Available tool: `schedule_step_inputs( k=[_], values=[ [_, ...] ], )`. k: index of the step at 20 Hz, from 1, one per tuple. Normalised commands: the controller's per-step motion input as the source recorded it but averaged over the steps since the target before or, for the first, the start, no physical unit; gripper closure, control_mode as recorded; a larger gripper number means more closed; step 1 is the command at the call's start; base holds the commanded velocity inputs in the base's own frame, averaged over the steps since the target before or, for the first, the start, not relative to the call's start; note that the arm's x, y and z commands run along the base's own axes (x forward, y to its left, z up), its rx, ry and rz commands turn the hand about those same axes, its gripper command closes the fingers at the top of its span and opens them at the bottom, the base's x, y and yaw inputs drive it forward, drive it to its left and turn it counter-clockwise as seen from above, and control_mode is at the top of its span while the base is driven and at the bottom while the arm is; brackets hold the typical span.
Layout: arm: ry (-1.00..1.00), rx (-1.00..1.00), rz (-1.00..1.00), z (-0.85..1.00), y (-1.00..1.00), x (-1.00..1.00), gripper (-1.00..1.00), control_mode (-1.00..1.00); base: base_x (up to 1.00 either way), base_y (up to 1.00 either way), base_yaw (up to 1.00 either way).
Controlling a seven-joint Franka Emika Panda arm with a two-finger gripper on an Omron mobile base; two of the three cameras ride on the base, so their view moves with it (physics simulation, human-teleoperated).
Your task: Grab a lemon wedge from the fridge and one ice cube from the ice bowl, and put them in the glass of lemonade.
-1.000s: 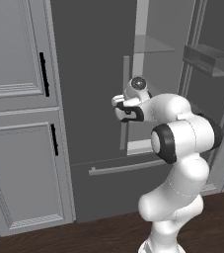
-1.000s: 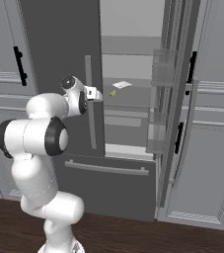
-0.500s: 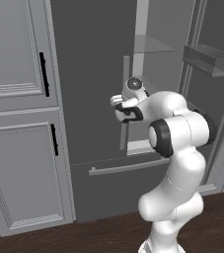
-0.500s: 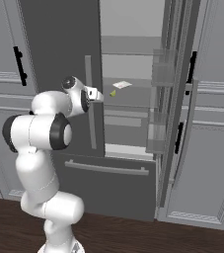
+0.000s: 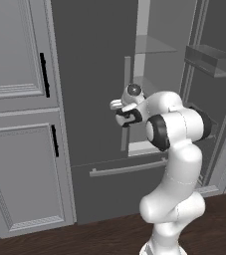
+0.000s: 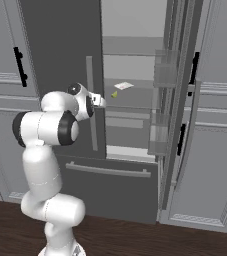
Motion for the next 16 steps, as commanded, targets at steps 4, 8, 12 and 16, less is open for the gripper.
schedule_step_inputs(
  k=[4, 8, 12, 16],
  values=[
    [-0.01, 0.01, 0.0, -0.15, 0.0, 0.23, -1.0, -1.0, 0.0, 0.0, 0.0],
    [-0.02, 0.01, 0.0, -0.08, 0.0, 0.42, -1.0, -1.0, 0.0, 0.0, 0.0],
    [-0.01, 0.0, 0.0, -0.01, 0.02, 0.47, -1.0, -1.0, 0.0, 0.0, 0.0],
    [0.0, 0.0, 0.0, 0.0, 0.09, 0.26, 1.0, -1.0, 0.0, 0.0, 0.0]
  ],
)
